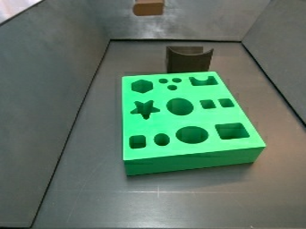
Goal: Pick up the square-circle object. Move up. Rotate the square-circle object. Place the square-circle object on the fixture. Regrasp the square-circle object. Move to above the board. Insert the square-circle object.
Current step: Place the square-circle object on the fixture.
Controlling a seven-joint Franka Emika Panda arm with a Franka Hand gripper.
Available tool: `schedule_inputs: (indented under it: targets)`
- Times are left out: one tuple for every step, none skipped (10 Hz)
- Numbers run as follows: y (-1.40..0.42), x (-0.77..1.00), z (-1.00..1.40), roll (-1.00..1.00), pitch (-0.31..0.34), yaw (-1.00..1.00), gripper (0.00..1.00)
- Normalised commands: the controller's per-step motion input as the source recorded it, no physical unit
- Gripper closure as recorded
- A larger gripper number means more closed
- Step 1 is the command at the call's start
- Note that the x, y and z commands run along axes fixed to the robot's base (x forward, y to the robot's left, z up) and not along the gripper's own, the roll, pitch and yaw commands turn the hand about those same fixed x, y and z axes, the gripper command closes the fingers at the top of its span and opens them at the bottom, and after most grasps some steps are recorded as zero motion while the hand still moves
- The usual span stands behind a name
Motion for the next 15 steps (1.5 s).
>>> schedule_inputs:
  targets:
    - [-0.40, 1.00, -0.01, 0.13, 0.052, 0.03, 1.00]
    - [-0.37, 1.00, -0.01, 0.13, 0.059, 0.03, 1.00]
    - [-0.29, 1.00, -0.01, 0.12, 0.077, 0.03, 1.00]
    - [-0.24, 1.00, -0.01, 0.13, 0.089, 0.03, 1.00]
    - [-0.20, 1.00, -0.01, 0.13, 0.101, 0.04, 1.00]
    - [-0.17, 1.00, -0.01, 0.14, 0.111, 0.04, 1.00]
    - [-0.14, 1.00, -0.01, 0.14, 0.122, 0.04, 1.00]
    - [-0.10, 1.00, 0.00, 0.15, 0.134, 0.04, 1.00]
    - [0.97, 0.90, 0.01, -1.00, 0.089, 0.06, 1.00]
    - [0.98, 0.85, 0.01, -1.00, 0.091, 0.06, 1.00]
    - [0.77, 0.70, 0.01, -1.00, 0.104, 0.02, 1.00]
    - [0.65, 0.63, 0.01, -1.00, 0.114, 0.01, 1.00]
    - [0.41, 0.51, 0.00, -1.00, 0.129, 0.00, 1.00]
    - [0.23, 0.42, -0.01, -1.00, 0.138, -0.01, 1.00]
    - [0.07, 0.31, -0.01, -1.00, 0.149, -0.03, 1.00]
